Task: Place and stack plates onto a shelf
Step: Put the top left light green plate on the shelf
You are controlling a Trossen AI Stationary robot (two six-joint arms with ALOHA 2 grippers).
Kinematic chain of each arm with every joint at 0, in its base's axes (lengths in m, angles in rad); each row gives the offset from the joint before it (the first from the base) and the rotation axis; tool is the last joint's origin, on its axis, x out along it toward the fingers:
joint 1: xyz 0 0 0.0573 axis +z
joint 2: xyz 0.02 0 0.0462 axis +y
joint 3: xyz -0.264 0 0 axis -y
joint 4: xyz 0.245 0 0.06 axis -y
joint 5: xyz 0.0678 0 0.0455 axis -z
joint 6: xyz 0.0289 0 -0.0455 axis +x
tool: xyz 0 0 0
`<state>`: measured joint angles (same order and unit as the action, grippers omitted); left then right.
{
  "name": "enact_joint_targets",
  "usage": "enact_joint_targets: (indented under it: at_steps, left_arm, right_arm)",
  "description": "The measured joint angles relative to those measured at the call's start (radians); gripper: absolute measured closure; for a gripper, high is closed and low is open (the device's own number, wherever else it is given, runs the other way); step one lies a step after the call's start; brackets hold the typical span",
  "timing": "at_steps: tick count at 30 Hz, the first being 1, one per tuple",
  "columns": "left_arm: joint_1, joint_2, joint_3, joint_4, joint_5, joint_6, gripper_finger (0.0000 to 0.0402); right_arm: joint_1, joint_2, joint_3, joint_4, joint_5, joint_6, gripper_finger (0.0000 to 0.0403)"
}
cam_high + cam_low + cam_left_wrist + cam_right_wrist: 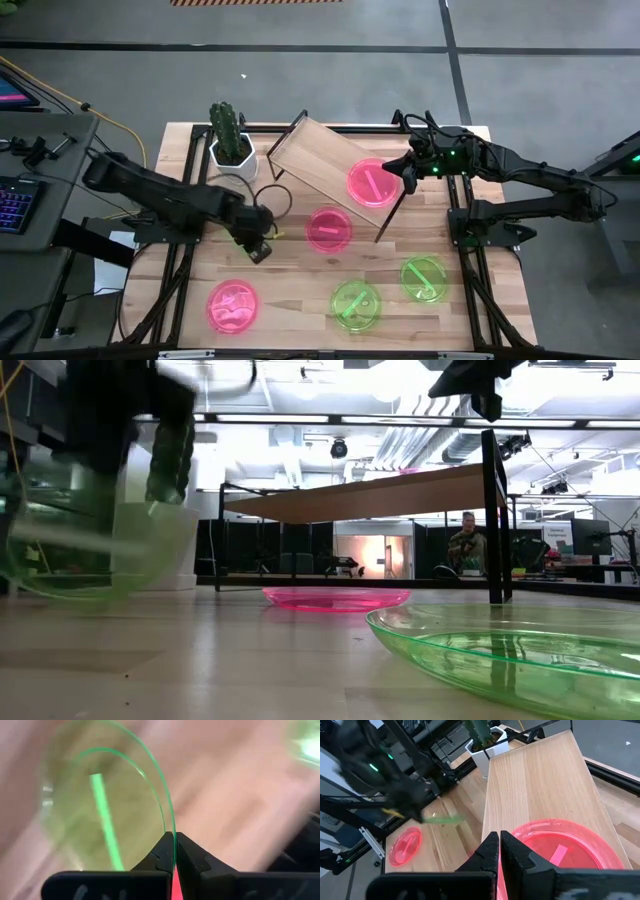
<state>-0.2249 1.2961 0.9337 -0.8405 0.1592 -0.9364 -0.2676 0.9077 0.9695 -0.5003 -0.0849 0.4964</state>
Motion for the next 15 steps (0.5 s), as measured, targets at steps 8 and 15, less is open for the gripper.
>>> enact_joint_targets:
  at_steps: [8,15]
  left_arm:
    - [0.055,-0.101,0.312,-0.103,0.065,0.258,0.0401]
    - [0.202,0.073,0.674,-0.266,-0.180,0.696,0.0401]
  right_arm:
    - [0.000,0.000,0.000,0.004,0.000,0.000,0.0403]
    - [0.000,0.000,0.000,0.018,0.000,0.000,0.0403]
